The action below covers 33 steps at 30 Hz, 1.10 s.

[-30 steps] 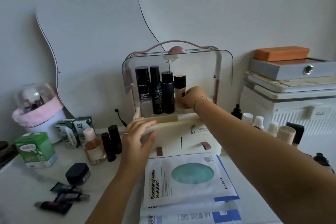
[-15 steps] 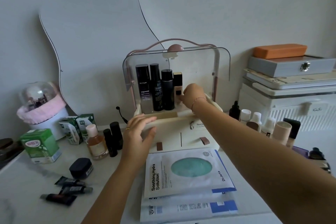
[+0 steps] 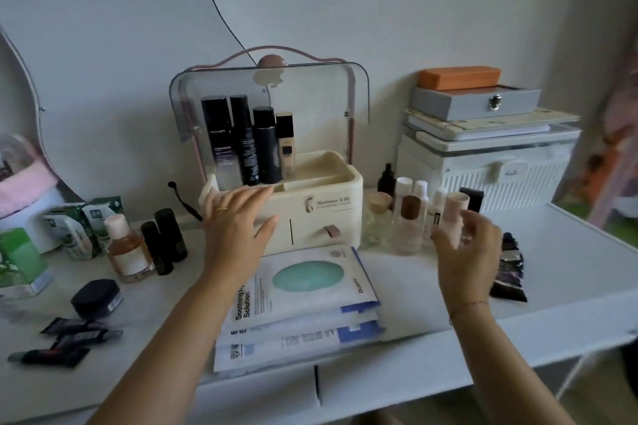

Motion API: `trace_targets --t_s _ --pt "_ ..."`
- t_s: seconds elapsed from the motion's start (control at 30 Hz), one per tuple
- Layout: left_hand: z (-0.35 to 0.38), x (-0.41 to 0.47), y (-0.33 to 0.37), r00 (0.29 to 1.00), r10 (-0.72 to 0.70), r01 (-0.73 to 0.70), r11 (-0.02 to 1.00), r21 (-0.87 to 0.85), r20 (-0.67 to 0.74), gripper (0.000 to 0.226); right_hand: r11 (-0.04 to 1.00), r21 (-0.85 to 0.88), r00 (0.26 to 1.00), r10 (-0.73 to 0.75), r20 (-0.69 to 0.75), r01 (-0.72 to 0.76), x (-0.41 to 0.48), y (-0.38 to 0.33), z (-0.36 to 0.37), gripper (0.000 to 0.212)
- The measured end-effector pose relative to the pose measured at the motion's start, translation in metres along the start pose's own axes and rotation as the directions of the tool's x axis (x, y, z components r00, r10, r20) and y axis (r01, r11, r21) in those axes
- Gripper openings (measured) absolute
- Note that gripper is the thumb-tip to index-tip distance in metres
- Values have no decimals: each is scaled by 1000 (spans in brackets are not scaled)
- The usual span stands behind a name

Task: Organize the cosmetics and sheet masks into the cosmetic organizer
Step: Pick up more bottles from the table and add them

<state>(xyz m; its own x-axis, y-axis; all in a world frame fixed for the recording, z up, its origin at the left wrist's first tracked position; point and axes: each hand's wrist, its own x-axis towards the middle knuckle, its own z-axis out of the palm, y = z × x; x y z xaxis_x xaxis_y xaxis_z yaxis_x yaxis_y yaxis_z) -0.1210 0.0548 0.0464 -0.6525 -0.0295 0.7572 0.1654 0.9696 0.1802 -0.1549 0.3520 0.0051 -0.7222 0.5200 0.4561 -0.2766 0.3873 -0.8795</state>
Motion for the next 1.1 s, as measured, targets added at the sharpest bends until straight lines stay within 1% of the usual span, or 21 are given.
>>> trace_targets --t_s 0.1,0.13,0.2,0.23,0.3,0.37,0.47,0.63,0.67,0.73,0.8,0.87,0.93,0.97,1.03,1.1 --pt "8 -3 6 1000 25 -26 998 66 14 56 998 -17 998 62 17 -61 17 17 -3 44" --pt "11 -5 7 999 29 -31 996 82 19 59 997 -21 997 68 28 -68 22 20 -2 40" --pt "13 -7 8 999 34 -38 993 109 30 68 997 -27 996 77 52 -76 29 23 0 24" --pt "13 -8 8 999 36 -40 992 118 37 73 996 -39 995 85 59 -82 32 24 2 20" --pt "13 -9 8 998 37 -43 991 124 50 78 993 -78 993 98 67 -93 36 29 4 22" --pt "11 -10 9 997 34 -42 990 133 65 79 989 -120 993 98 65 -90 38 33 5 22" --pt "11 -10 9 997 27 -38 989 143 77 80 984 -160 994 87 63 -76 38 34 7 15" --pt "11 -11 10 996 19 -31 989 146 82 81 964 -263 995 61 79 -39 35 24 5 17" --pt "10 -11 10 996 20 -31 990 140 82 81 965 -261 997 43 71 -23 31 18 3 16" --pt "10 -11 9 996 22 -34 990 135 84 82 981 -193 999 -22 45 30 21 -2 0 24" --pt "11 -11 9 995 24 -37 989 143 93 82 990 -33 988 -136 70 139 11 -35 0 27" --pt "11 -12 8 994 18 -33 989 144 108 81 959 135 949 -269 166 248 1 -74 8 28" --pt "11 -12 8 993 5 -20 992 127 116 81 916 253 885 -376 275 311 -3 -108 28 32" --pt "10 -12 7 993 2 -17 993 119 118 82 898 291 847 -419 328 332 -4 -123 42 34" --pt "10 -13 6 992 7 -21 994 110 122 82 880 306 781 -466 416 362 -3 -144 72 34" --pt "9 -13 6 992 17 -30 994 107 122 80 899 270 764 -435 477 344 5 -153 103 30"
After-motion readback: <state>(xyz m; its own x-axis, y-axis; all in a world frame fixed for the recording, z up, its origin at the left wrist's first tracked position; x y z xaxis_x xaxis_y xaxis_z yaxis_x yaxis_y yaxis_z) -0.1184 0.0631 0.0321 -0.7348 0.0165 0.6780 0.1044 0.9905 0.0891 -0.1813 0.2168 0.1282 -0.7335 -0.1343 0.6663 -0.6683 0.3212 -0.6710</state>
